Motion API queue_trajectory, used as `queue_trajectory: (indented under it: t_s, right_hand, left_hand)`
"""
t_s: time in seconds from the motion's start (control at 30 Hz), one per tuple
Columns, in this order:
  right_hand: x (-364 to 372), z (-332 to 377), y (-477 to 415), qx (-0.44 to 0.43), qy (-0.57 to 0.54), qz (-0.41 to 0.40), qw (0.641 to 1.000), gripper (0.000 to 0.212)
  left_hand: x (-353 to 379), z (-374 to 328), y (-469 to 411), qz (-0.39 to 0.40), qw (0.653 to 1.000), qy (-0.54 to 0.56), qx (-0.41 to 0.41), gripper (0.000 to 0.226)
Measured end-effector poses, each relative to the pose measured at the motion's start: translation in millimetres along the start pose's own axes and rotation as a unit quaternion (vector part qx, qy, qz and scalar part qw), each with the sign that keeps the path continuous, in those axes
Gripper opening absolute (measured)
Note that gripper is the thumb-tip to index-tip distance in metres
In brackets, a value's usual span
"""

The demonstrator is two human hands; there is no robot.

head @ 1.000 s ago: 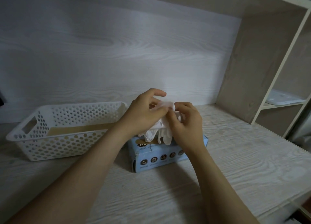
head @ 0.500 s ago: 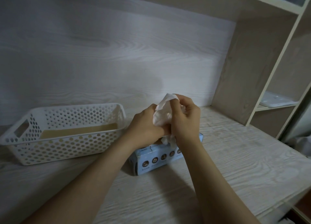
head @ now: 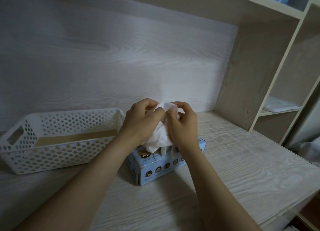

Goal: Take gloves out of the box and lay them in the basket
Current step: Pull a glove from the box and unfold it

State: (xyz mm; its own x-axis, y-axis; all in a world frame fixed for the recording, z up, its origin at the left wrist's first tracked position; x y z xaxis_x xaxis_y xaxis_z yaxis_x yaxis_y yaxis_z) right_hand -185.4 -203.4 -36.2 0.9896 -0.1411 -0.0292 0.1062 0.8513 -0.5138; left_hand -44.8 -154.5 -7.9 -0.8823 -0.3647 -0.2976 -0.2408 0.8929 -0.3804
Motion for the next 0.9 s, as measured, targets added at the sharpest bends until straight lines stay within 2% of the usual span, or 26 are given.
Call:
queue_trajectory:
  t_s: [0.07, 0.17, 0.3, 0.4, 0.47, 0.67, 0.9]
  right_hand:
    - [-1.4, 0.1, 5.9, 0.000, -0.016, 0.028, 0.999, 0.007]
    - [-4.9, 1.1, 10.6, -0.008, -0.024, 0.060, 0.998, 0.026]
    - [-4.8, 3.2, 17.6, -0.043, 0.009, 0.080, 0.996, 0.035]
    - [-4.2, 5.3, 23.0, -0.060, 0.047, 0.079, 0.994, 0.038]
    - [-4.7, 6.4, 24.4, -0.069, 0.065, 0.079, 0.992, 0.041]
    - [-3.5, 1.8, 26.9, -0.088, 0.131, 0.051, 0.986, 0.045]
    - [-1.8, 1.5, 27.6, -0.073, 0.164, 0.034, 0.983, 0.051]
  left_hand:
    - [-0.5, 1.1, -1.1, -0.043, 0.998, -0.046, 0.021, 0.009]
    - [3.8, 5.9, -1.5, -0.054, 0.995, -0.074, 0.033, 0.009]
    - [3.7, 9.2, 0.0, -0.058, 0.991, -0.098, 0.069, 0.025]
    - [2.7, 6.1, 0.9, -0.075, 0.984, -0.118, 0.110, 0.008]
    - [0.9, 5.1, -1.2, -0.086, 0.982, -0.120, 0.116, 0.008]
    - [-1.1, 2.0, -2.0, -0.090, 0.994, -0.020, 0.063, 0.007]
    - [-3.0, -13.2, 0.3, -0.139, 0.983, 0.036, 0.119, 0.010]
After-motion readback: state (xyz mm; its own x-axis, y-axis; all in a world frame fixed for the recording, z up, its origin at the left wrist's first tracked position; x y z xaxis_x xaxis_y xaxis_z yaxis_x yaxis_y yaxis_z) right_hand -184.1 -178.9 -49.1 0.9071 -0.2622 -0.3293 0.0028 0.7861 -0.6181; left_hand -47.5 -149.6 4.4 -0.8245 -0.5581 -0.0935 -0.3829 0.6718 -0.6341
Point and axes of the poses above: each hand's wrist, its own y-axis away from the middle knuckle, its own x-axis out of the palm, z = x × y, the point moved 3 cm from there along -y, towards the middle knuckle, and after that the axes turned 2 degrees about -z, right-handed, at the moved point
